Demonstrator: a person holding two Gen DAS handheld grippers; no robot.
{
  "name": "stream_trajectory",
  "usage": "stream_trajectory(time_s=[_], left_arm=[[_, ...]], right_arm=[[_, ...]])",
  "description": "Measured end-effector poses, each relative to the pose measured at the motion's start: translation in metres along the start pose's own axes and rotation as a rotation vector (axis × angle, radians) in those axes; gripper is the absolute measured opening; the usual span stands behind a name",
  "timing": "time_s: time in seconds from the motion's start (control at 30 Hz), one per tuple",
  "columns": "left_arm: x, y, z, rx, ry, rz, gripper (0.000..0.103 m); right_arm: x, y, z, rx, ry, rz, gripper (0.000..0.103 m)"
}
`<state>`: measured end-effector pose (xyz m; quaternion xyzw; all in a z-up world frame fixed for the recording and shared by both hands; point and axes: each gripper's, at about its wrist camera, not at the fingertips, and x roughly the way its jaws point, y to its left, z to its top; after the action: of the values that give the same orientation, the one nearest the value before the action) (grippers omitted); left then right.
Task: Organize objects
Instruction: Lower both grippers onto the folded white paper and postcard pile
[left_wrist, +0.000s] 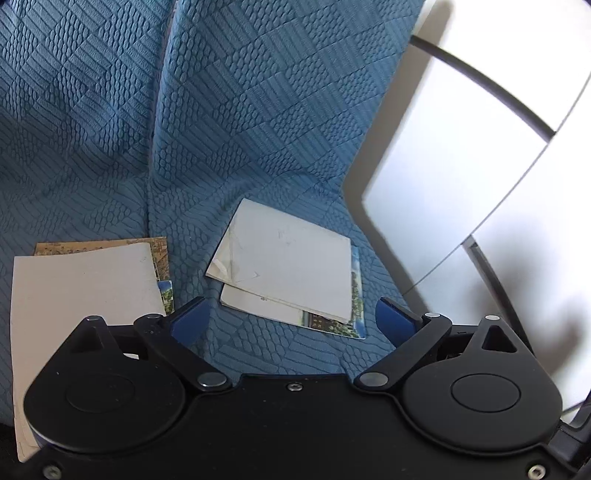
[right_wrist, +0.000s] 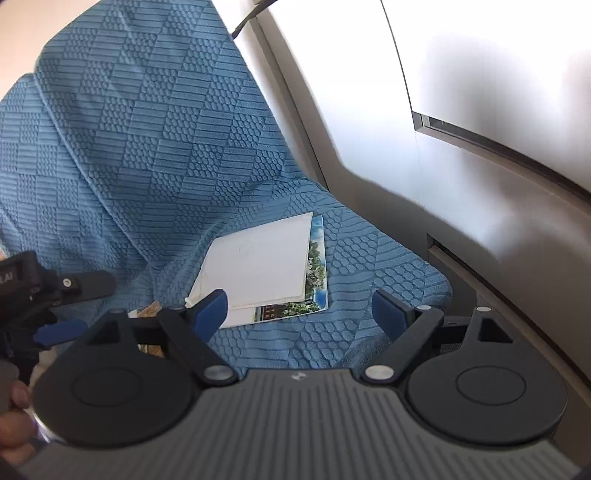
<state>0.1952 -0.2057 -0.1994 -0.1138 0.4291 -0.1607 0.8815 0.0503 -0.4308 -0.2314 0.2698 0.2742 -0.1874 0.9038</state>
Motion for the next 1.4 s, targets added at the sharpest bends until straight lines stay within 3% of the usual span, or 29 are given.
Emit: stream_trajectory(time_s=[0.13,0.43,0.7,0.9,1.0,1.13,1.4], left_arm=[[0.014,0.002,0.004,-0.016,-0.006,0.009,0.096],[0.052,0.016,0.009,-0.098,0.011,0.011,0.078],[0.088,0.022,0.011,-0.133,0.041,0.012,0.07],[0.122,0.021,0.014,-0.155,0.09,0.019,0.058],[0.14,0.022,0.011,-0.15,0.131,0.014,0.049],[0.159,0.017,0.008,-0.106,0.173,0.024,0.045],[0.178,0.016,0.011,-0.068,0.227,0.055,0.039]], right_arm=[[0.015,-0.006,0.003,0.05,-0.009,-0.012,0.086],[0.06,-0.011,0.012,0.129,0.017,0.047,0.086],[0.096,-0.004,0.015,0.184,0.075,0.172,0.069],[0.12,0.005,0.015,0.184,0.127,0.177,0.057],[0.128,0.004,0.016,0.214,0.149,0.187,0.056],[0.132,-0.004,0.021,0.29,0.15,0.176,0.055],[0.145,0.0,0.019,0.325,0.218,0.123,0.047]])
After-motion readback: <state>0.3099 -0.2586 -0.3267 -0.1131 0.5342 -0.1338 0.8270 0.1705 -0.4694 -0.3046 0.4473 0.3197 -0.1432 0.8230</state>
